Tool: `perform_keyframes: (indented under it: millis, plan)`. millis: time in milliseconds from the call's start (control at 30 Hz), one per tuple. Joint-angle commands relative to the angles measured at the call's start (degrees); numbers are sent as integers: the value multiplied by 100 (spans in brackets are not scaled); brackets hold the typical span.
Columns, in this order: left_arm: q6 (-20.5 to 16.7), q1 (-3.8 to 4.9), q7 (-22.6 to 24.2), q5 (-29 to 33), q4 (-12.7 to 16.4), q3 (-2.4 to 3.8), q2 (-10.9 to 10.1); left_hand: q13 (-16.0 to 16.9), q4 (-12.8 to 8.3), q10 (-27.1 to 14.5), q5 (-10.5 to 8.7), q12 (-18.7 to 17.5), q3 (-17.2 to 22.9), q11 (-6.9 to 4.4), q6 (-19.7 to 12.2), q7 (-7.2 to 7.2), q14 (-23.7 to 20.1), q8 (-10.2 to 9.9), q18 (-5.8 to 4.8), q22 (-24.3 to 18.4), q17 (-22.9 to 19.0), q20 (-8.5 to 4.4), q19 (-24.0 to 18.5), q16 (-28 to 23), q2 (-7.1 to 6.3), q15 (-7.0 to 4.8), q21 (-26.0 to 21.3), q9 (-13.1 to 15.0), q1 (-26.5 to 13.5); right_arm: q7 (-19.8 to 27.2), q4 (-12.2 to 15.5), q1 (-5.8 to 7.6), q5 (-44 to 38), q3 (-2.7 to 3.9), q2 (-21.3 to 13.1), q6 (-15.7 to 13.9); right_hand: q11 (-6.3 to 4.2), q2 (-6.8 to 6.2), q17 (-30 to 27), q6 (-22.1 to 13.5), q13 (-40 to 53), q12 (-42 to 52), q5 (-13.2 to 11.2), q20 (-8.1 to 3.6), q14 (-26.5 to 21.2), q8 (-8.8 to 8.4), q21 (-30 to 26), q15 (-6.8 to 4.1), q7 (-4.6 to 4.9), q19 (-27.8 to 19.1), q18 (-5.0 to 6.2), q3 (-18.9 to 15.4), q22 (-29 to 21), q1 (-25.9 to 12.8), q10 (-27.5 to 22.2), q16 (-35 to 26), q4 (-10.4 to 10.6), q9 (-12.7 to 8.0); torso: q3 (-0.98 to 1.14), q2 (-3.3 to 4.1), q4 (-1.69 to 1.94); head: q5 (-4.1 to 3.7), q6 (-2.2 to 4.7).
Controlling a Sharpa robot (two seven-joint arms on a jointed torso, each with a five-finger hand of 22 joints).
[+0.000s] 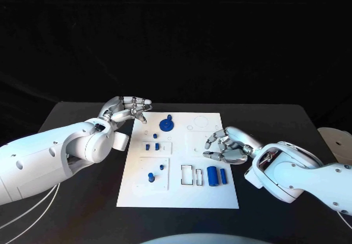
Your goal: Assemble the parts on the task board
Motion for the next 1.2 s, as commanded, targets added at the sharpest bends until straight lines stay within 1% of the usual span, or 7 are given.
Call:
perform_keyframes:
  millis: [33, 333, 467, 633, 800, 1000, 1200]
  plan:
    - [166, 0, 315, 104, 29, -8, -9, 8, 10, -40, -2, 30, -56, -1, -56, -4, -37, -4, 35, -17, -10, 49, -4, 24, -25, 0, -44, -7, -77, -503, 113, -77, 62, -19, -184, 219, 3, -81, 231, -47, 162, 124, 96, 13, 374, 85, 82, 26, -6, 180, -105, -163, 1155, -131, 48, 62, 119, 68, -3, -37, -50, -101, -27]
    - [198, -4, 396, 127, 63, -25, -38, 9, 27, -54, 0, 42, -82, -1, -63, -6, -42, -5, 35, -28, -11, 55, -6, 28, -36, 4, -60, -8, -101, -1249, 284, -355, -1055, -46, -426, 130, -27, -153, 443, -46, 394, 290, 193, -2, 411, 197, 205, 3, -46, 231, -130, -454, 1206, -288, 146, 152, 416, 147, -23, -67, -94, -123, -91]
    - [199, -6, 404, 131, 72, -28, -48, 9, 27, -54, 0, 42, -82, -1, -63, -6, -42, -5, 35, -28, -11, 55, -6, 28, -36, 4, -60, -8, -101, -1475, 330, -457, -1360, -53, -387, 126, -36, -169, 474, -43, 439, 315, 210, -9, 414, 222, 220, -3, -57, 238, -133, -563, 1214, -321, 166, 166, 526, 162, -30, -68, -81, -118, -97]
    - [202, -7, 402, 133, 73, -29, -57, 11, 39, -66, 3, 58, -101, -1, -68, -7, -46, -2, 36, -41, -13, 59, -3, 33, -35, 5, -78, -9, -111, -1630, 342, -514, -1583, -58, -331, 126, -40, -173, 495, -35, 472, 336, 214, -11, 418, 235, 233, -6, -63, 243, -136, -611, 1219, -323, 184, 174, 572, 170, -30, -66, -75, -112, -105]
    - [208, -8, 392, 134, 73, -31, -64, 11, 39, -66, 3, 58, -101, -1, -68, -7, -46, -2, 36, -41, -13, 59, -3, 33, -35, 5, -78, -9, -111, -1742, 302, -564, -1740, -62, -265, 155, -45, -173, 507, -26, 488, 347, 217, -14, 420, 247, 242, -9, -68, 247, -138, -641, 1223, -319, 194, 179, 602, 175, -31, -63, -87, -100, -105]
    - [218, -10, 384, 135, 73, -32, -69, 11, 39, -66, 3, 58, -101, -1, -68, -7, -46, -2, 36, -41, -13, 59, -3, 33, -35, 5, -78, -9, -111, -1815, 238, -645, -1845, -64, -162, 190, -49, -173, 518, -14, 502, 354, 219, -16, 421, 260, 240, -13, -74, 246, -137, -676, 1223, -313, 201, 183, 635, 181, -21, -63, -80, -86, -114]
    - [222, -11, 366, 135, 76, -34, -78, 11, 39, -66, 3, 58, -101, -1, -68, -7, -46, -2, 36, -41, -13, 59, -3, 33, -35, 5, -78, -9, -111, -1853, 196, -704, -1892, -64, -40, 238, -52, -173, 518, -10, 507, 355, 219, -18, 421, 266, 239, -15, -76, 246, -137, -700, 1224, -311, 203, 184, 659, 184, -19, -56, -82, -31, -132]
